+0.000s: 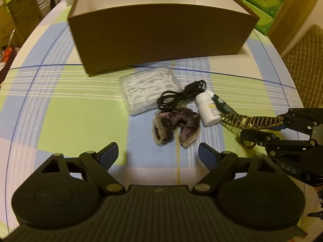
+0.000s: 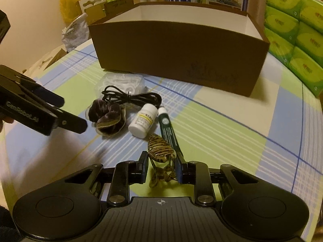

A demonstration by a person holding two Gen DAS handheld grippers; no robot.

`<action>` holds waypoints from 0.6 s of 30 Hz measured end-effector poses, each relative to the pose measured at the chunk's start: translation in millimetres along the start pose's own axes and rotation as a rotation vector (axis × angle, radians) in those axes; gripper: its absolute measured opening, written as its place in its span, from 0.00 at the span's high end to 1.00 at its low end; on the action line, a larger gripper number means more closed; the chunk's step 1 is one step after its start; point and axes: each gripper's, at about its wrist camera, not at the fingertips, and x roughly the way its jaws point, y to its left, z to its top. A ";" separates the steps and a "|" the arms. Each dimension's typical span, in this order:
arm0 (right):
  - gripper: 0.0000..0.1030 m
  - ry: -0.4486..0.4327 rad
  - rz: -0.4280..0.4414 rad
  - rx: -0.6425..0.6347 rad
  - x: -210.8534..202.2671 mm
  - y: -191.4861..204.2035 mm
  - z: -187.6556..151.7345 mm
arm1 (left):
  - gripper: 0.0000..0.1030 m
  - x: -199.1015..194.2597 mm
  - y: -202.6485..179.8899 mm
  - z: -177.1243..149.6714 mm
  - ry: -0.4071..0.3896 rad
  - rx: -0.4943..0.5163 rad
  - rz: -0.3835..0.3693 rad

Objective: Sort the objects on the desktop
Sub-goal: 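Grasp the brown scrunchie with the left tool while the right tool grasps the gold claw clip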

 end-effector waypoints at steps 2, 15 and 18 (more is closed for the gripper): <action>0.76 0.009 -0.002 0.012 -4.8 -1.8 -4.0 | 0.21 2.6 -2.9 -0.1 -0.007 0.012 -0.012; 0.76 0.029 -0.116 0.201 -41.2 -36.7 -37.4 | 0.35 39.4 -17.8 9.6 -0.025 0.077 -0.059; 0.76 0.027 -0.126 0.220 -44.4 -40.9 -38.7 | 0.40 48.2 -19.6 11.2 -0.041 0.078 -0.041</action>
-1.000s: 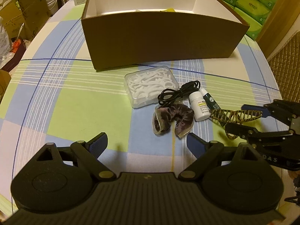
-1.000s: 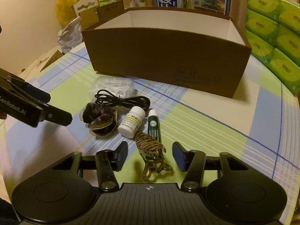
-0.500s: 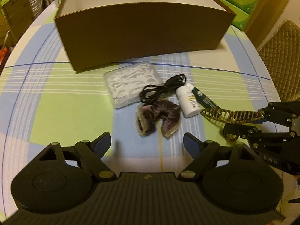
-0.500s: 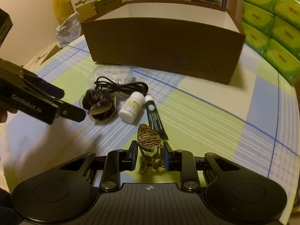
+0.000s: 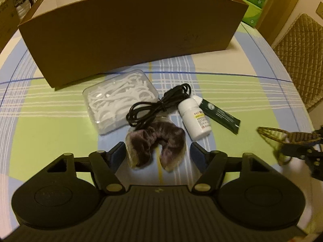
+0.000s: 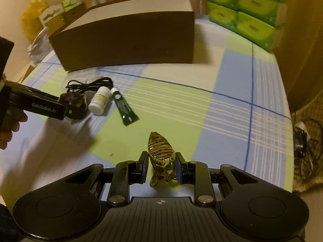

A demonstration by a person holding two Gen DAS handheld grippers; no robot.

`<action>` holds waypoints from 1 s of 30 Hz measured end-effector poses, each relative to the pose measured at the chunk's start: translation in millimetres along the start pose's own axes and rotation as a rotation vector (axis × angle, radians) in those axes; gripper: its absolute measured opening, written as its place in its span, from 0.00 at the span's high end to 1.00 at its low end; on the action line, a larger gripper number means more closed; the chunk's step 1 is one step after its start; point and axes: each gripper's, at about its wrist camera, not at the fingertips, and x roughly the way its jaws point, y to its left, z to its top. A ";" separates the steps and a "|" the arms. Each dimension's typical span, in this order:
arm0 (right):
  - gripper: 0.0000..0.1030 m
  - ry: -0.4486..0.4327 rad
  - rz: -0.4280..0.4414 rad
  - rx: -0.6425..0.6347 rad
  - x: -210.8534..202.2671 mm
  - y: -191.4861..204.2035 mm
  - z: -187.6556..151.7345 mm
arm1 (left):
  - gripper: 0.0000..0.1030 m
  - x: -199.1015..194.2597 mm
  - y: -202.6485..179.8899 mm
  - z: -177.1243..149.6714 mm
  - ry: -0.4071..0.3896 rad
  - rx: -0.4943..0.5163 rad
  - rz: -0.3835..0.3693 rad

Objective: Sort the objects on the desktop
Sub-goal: 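Grasp the brown scrunchie with the left tool while the right tool grasps the gold claw clip, then carry the scrunchie in the left tool and the claw clip in the right tool into the box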

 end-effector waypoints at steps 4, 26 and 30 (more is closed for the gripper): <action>0.76 0.000 0.002 0.001 0.2 2.1 0.3 | 0.57 0.9 -2.4 -1.5 -0.042 0.032 0.022; 0.51 0.018 -0.003 -0.045 15.3 6.3 3.0 | 0.46 -37.7 4.1 -49.3 -0.075 0.126 0.025; 0.51 0.019 -0.007 -0.045 13.1 5.5 1.2 | 0.40 -29.0 1.2 -43.7 -0.104 0.160 0.057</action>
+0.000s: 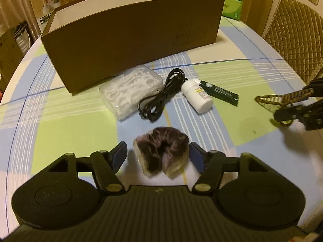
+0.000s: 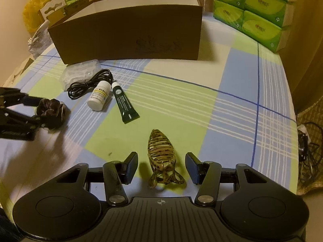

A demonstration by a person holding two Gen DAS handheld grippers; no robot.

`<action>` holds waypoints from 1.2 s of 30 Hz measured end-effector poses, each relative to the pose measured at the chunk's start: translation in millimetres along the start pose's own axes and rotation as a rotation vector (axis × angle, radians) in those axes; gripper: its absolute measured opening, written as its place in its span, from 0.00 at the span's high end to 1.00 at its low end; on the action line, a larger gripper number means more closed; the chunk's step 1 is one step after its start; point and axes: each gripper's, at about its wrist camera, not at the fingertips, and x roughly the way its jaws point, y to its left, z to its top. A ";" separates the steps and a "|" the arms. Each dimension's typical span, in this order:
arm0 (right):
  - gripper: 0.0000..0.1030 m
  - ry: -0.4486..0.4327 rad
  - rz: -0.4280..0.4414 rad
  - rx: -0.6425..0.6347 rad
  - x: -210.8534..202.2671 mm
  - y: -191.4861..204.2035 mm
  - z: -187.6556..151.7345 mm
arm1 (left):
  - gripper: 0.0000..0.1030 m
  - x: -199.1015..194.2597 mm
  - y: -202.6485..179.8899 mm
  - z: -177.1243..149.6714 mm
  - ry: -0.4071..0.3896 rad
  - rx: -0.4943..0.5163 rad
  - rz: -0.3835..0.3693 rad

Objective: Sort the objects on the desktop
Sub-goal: 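Carry the scrunchie in the left tool and the claw clip in the right tool into the box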

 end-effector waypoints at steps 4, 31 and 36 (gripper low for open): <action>0.52 -0.014 -0.003 -0.008 -3.4 1.4 -1.6 | 0.65 5.5 -1.4 1.5 0.000 0.023 -0.036; 0.77 -0.090 0.064 -0.093 -26.0 30.6 43.7 | 0.82 -40.5 20.2 28.0 -0.058 -0.074 -0.090; 0.77 -0.103 0.108 -0.113 -33.8 33.0 68.2 | 0.82 -52.1 30.7 48.3 -0.094 -0.086 -0.105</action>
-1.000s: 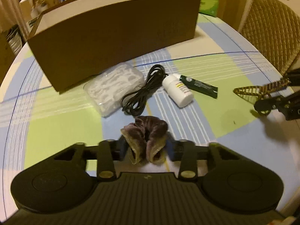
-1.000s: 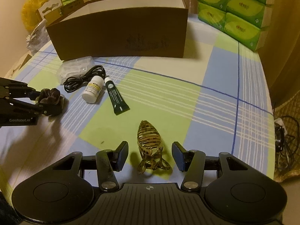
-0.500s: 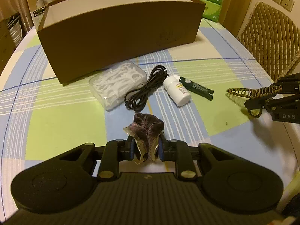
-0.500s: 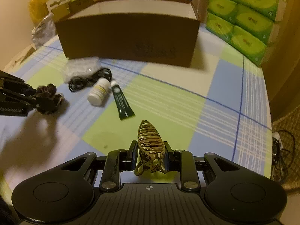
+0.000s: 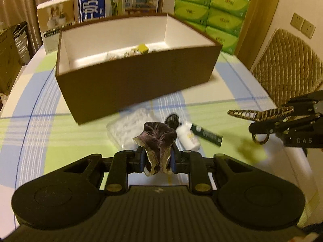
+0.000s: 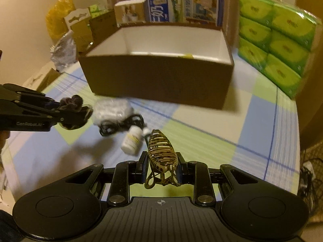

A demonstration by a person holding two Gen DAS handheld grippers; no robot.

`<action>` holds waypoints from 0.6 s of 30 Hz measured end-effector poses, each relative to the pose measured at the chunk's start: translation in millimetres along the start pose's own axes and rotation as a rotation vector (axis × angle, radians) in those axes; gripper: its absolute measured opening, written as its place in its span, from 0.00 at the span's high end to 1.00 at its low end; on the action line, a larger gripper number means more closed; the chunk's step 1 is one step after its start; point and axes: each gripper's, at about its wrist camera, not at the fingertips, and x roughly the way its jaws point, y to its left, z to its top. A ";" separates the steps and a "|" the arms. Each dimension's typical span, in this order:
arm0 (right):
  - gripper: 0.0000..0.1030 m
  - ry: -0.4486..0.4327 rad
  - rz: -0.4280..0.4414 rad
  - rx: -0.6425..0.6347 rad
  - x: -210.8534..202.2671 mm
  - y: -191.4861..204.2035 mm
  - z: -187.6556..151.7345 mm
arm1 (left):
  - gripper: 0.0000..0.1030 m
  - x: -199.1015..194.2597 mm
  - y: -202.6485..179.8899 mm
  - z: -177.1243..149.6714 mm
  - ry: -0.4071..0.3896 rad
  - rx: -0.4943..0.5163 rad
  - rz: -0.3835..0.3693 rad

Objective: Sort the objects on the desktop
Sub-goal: 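Carry the scrunchie in the left tool and the claw clip in the right tool into the box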

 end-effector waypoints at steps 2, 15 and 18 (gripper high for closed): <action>0.77 -0.006 0.019 -0.015 -0.4 -0.1 13.2 | 0.82 -2.4 2.7 9.3 -0.010 0.003 0.001; 0.77 -0.130 0.057 -0.105 9.3 -14.0 127.8 | 0.82 -6.7 31.4 90.1 -0.115 0.053 0.036; 0.77 -0.136 0.043 -0.097 19.0 -22.2 150.7 | 0.82 -1.2 42.3 111.1 -0.120 0.047 0.041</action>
